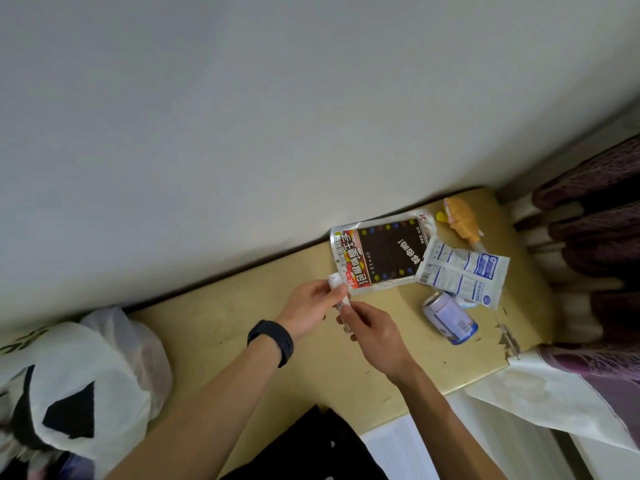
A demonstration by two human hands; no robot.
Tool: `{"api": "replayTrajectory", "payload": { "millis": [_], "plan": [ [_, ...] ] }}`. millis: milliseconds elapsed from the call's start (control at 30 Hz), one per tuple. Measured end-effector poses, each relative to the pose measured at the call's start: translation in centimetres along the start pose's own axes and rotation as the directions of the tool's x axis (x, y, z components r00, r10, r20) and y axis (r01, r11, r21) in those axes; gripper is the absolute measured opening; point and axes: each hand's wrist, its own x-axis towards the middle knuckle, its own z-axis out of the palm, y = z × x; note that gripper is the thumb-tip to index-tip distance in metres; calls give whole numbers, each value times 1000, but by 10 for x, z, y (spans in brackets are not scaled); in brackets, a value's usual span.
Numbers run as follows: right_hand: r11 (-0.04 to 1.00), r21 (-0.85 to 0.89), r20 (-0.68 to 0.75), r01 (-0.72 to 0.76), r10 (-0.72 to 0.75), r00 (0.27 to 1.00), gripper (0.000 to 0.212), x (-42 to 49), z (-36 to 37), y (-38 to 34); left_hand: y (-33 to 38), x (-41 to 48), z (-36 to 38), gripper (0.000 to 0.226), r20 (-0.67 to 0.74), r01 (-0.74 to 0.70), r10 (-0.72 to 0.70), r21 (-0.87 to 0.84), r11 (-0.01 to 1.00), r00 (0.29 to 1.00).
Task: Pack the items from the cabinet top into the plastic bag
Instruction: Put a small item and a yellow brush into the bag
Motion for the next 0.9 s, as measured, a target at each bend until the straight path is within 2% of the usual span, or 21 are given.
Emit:
{"api": "replayTrajectory", "payload": {
  "millis": [67, 167, 233, 333, 433, 533, 633, 700, 767, 833, 900],
  "plan": [
    [999, -37, 9, -14, 14, 1000, 32, 5, -6, -6, -1, 5, 4, 25, -26, 6, -6, -9, 1000, 1000],
    [989, -139, 46, -48, 55, 997, 26, 22, -28, -9, -4, 16, 4, 23, -101, 44, -55, -108, 993, 993],
    [984, -162, -78, -73, 61, 995, 23, 41, -56, -10, -11, 24, -3, 19, -164, 58, -77, -117, 991, 984],
    [958, -251, -394, -141, 32, 918, 43, 82, -112, -11, -25, 32, -21, 12, -200, 72, -48, 115, 991, 979],
    [847, -447, -531, -288, 8, 847, 63, 131, -168, -4, -31, 35, -35, 24, -180, 55, 12, 359, 932, 984],
    [733, -532, -505, -425, 129, 853, 83, 169, -202, 13, -35, 43, -41, 33, -127, 102, -44, 499, 860, 991],
    [741, -473, -457, -477, 257, 852, 97, 185, -210, 33, -46, 53, -42, 35, -95, 168, -139, 623, 764, 986],
    [743, -480, -492, -467, 213, 844, 89, 187, -206, 39, -52, 56, -39, 36, -103, 185, -156, 634, 751, 982],
    [699, -563, -520, -442, 116, 846, 79, 185, -201, 38, -55, 57, -37, 33, -98, 181, -155, 648, 740, 983],
    [668, -634, -487, -389, 47, 872, 69, 183, -194, 36, -58, 58, -37, 32, -92, 180, -158, 650, 739, 983],
    [702, -652, -415, -287, -14, 910, 63, 178, -188, 30, -61, 60, -40, 33, -97, 188, -164, 640, 745, 982]
  ]
}}
